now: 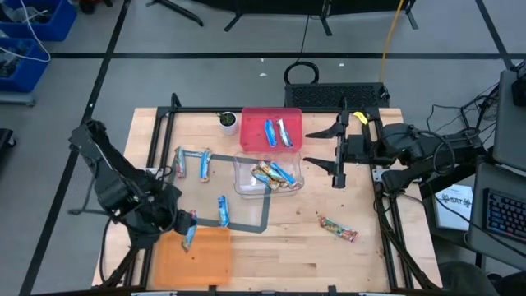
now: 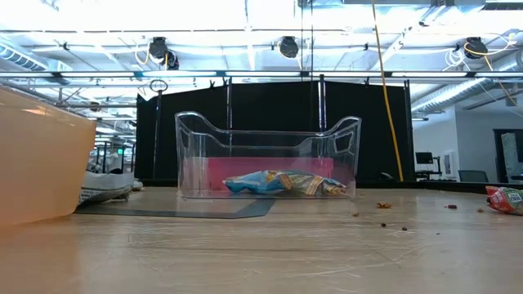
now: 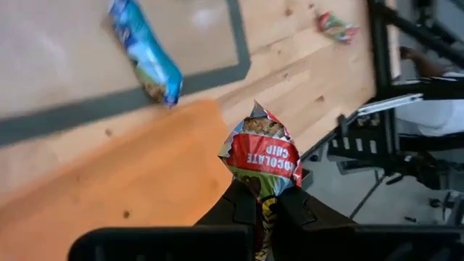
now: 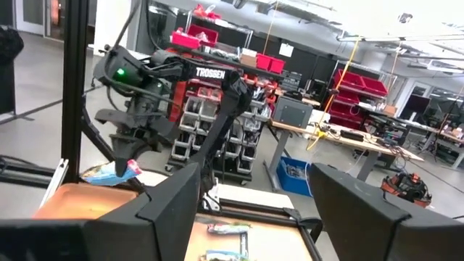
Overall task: Pick and place Granola Bars by type
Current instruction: Put the top red granola bar into the orange bin
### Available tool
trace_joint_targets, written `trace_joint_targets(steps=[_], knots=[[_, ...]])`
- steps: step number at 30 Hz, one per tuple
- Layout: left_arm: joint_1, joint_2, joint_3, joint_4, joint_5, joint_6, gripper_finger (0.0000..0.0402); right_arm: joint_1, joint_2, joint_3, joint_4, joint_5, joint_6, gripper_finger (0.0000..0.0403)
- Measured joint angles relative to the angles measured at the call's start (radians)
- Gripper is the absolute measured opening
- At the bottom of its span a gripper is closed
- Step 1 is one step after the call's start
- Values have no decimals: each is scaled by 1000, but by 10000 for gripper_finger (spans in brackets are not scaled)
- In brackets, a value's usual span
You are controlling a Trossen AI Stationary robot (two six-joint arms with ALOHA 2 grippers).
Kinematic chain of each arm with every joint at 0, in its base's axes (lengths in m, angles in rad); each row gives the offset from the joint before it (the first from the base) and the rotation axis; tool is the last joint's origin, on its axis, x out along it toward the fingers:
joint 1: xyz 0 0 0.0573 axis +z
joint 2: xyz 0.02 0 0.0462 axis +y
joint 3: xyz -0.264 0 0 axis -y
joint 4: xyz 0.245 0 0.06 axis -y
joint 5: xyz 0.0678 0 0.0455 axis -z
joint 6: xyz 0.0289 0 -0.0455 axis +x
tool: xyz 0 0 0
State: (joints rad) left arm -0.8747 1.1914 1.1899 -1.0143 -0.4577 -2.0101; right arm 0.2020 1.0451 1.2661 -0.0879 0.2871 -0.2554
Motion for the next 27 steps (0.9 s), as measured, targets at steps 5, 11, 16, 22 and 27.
trace_joint_targets(steps=[5,11,16,22,27], knots=[[-11,2,-145,228,10,-80,13,0,0,-29,0,-1,0,254],[-6,10,-328,504,-17,-144,13,3,0,-58,0,-4,0,254],[-2,67,-388,645,-20,-189,13,3,0,-71,0,-4,0,254],[-2,156,-393,717,-6,-219,13,3,0,-72,1,-4,-11,254],[14,227,-393,762,32,-225,13,3,0,-72,1,-4,-26,254]])
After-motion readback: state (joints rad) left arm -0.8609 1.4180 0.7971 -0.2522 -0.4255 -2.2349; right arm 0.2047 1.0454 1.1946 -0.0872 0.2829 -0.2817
